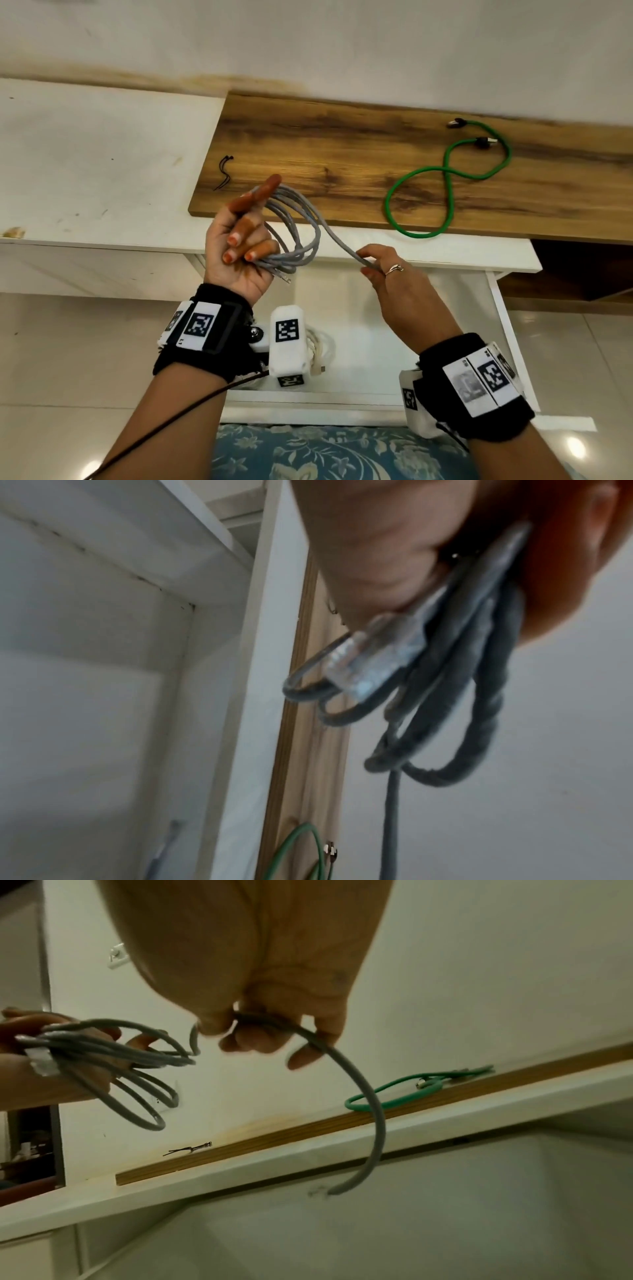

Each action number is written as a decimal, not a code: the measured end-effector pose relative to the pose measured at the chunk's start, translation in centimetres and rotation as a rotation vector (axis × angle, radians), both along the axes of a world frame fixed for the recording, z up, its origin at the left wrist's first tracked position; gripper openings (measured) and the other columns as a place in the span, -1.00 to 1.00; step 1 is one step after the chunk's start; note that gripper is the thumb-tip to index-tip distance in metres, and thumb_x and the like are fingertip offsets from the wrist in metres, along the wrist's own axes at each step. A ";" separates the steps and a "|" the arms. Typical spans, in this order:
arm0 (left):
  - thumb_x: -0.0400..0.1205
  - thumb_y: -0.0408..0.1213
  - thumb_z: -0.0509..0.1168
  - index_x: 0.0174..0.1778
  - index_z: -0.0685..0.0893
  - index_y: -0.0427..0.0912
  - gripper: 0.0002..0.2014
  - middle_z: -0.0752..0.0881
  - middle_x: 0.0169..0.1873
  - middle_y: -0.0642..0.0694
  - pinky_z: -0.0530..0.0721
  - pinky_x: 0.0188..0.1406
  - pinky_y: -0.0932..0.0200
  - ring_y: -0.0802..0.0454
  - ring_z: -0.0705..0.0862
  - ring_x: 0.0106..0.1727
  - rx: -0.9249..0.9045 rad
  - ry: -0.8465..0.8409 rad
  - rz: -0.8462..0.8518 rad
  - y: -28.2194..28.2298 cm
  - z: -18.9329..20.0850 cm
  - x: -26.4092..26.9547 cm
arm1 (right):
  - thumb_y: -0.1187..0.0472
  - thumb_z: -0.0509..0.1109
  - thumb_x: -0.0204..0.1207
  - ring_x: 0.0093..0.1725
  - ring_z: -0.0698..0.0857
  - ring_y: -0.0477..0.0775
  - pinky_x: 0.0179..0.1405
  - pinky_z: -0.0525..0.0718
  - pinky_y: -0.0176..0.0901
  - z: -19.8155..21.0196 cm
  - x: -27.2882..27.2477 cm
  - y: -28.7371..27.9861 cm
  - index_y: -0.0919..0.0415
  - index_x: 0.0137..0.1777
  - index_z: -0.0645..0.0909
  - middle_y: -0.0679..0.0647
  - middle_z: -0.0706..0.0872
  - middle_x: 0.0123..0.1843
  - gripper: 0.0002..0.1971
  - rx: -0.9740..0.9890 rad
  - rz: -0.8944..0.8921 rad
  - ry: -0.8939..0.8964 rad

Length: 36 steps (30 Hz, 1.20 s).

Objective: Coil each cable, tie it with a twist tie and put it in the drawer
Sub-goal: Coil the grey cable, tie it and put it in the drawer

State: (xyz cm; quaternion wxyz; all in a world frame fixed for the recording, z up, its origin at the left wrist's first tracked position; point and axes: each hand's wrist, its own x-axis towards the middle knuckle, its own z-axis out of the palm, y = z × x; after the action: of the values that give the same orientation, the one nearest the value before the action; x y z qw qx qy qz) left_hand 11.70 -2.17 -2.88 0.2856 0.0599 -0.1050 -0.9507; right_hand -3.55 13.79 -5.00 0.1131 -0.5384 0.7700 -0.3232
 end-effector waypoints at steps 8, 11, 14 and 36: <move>0.74 -0.32 0.00 0.53 0.19 -0.47 -0.54 0.64 -0.62 -0.24 0.41 -0.68 0.28 0.10 0.41 -0.73 -0.011 0.193 -0.092 1.2 0.4 -0.5 | 0.31 0.20 0.59 -0.19 0.67 -0.12 -0.09 0.59 -0.25 -2.0 -0.5 -0.5 0.07 0.17 0.69 -0.17 0.67 -0.19 -0.71 -0.024 -0.075 -0.128; 0.75 -0.33 -0.01 0.54 0.17 -0.46 -0.54 0.69 -0.50 -0.26 0.46 -0.68 0.26 -0.04 0.61 -0.70 -0.014 0.184 -0.071 1.2 0.1 -0.7 | 0.17 0.22 0.59 -0.07 0.74 0.09 -0.04 0.68 -0.04 -2.1 1.1 -0.7 0.06 0.23 0.68 0.02 0.78 -0.02 -0.70 0.084 0.064 -0.080; 0.71 -0.29 0.05 0.47 0.33 -0.43 -0.57 0.75 -0.43 -0.11 0.38 -0.80 0.39 0.16 0.51 -0.78 -0.004 0.007 0.043 1.0 -0.1 -0.9 | 0.13 0.17 0.65 0.08 0.71 0.24 -0.01 0.68 0.14 -1.2 2.2 -0.7 0.07 0.41 0.54 0.08 0.70 0.22 -0.64 0.195 0.201 0.108; 0.71 -0.13 0.19 0.15 0.54 -0.18 -0.79 0.83 -0.06 -0.16 0.77 -0.38 0.25 0.10 0.76 -0.44 -0.435 -0.752 0.164 1.6 -0.6 -1.8 | 0.36 0.16 0.46 -0.35 0.55 0.09 -0.56 0.32 -0.21 2.7 2.4 0.3 -0.02 0.19 0.69 -0.02 0.64 -0.24 -0.57 -0.091 0.096 0.667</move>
State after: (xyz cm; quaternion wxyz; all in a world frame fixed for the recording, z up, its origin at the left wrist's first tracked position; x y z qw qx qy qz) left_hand 9.93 -0.62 -3.52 0.3081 0.3483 -0.3942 -0.7927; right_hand -1.15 14.05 -2.26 -0.1541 -0.6548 0.7229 -0.1576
